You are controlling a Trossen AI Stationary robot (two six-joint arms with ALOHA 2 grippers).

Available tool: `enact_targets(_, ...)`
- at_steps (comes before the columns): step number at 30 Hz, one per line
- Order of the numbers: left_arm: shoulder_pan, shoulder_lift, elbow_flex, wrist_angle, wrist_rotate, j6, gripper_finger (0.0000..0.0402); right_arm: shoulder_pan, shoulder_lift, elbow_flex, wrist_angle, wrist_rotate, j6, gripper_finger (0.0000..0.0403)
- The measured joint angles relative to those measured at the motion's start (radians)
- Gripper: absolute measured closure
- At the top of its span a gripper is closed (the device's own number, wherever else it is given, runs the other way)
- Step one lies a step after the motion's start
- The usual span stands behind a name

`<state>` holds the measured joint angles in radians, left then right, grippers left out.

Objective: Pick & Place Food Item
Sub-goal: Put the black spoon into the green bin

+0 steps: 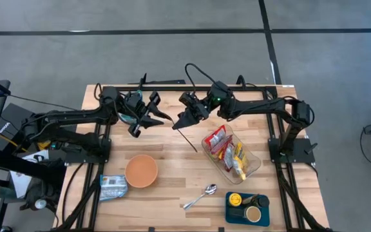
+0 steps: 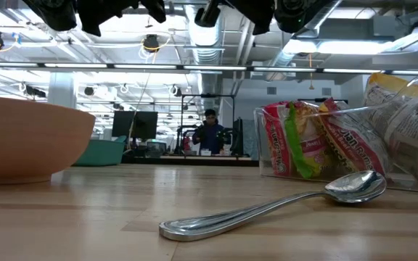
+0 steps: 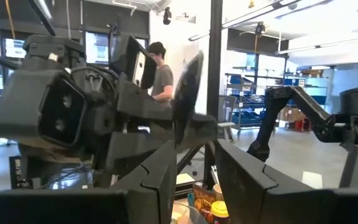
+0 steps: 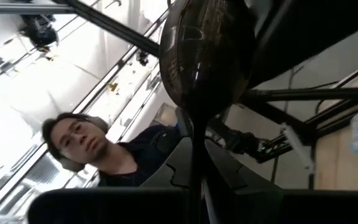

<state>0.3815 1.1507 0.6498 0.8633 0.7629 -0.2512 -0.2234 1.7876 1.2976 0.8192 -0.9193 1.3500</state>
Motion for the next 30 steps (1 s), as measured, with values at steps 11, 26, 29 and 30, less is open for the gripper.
enact_targets(11,-0.017,0.0,0.0,0.013,-0.059,-0.026,0.0298,0.002,-0.001,0.0,-0.06,0.004,-0.05,0.0393)
enact_targets(26,-0.017,0.0,0.0,0.036,-0.116,-0.078,0.0298,0.002,-0.001,0.0,-0.06,0.005,-0.068,0.0393)
enact_targets(29,-0.017,0.0,0.0,0.036,-0.153,-0.079,0.0298,0.002,-0.001,0.0,-0.06,0.006,-0.068,0.0393)
enact_targets(30,-0.017,0.0,0.0,0.036,-0.165,-0.079,0.0298,0.001,-0.001,0.0,-0.06,0.007,-0.068,0.0393)
